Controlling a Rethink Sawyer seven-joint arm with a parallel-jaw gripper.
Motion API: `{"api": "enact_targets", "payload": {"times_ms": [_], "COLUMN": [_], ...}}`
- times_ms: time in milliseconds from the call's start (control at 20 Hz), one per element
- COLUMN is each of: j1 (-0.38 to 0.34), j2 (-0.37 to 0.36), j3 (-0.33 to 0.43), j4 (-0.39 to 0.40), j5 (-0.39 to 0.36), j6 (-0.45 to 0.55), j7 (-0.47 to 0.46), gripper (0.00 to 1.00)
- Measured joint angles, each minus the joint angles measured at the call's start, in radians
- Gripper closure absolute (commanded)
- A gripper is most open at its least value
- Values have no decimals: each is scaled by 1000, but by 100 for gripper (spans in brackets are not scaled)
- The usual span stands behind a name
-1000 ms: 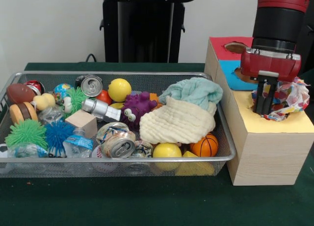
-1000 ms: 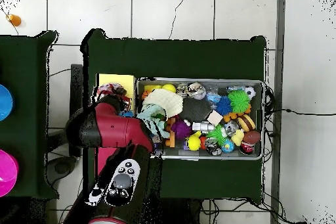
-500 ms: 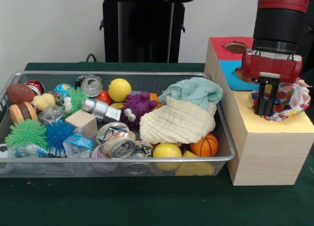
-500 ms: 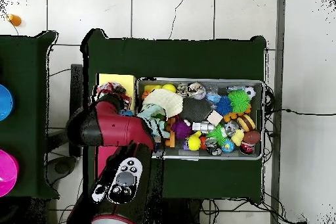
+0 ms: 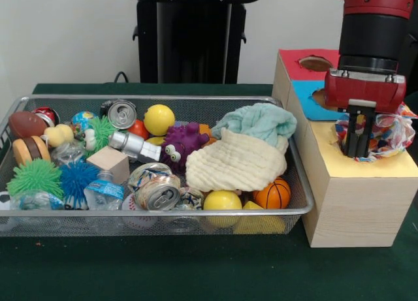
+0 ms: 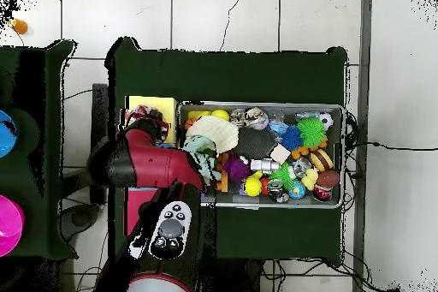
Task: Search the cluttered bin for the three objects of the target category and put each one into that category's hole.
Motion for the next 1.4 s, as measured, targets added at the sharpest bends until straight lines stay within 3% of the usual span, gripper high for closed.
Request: {"api": "enact_targets", "payload": {"times_ms": [550,950,1400], "j1": [-11,-60,-116], "j2": [-1,9,-25], "j3": [10,34,77], "j4": [-14,-124,-128], "j5": [1,-18,-60], "j6": [37,313,502], "j7": [0,0,0], "gripper": [100,100,100]}}
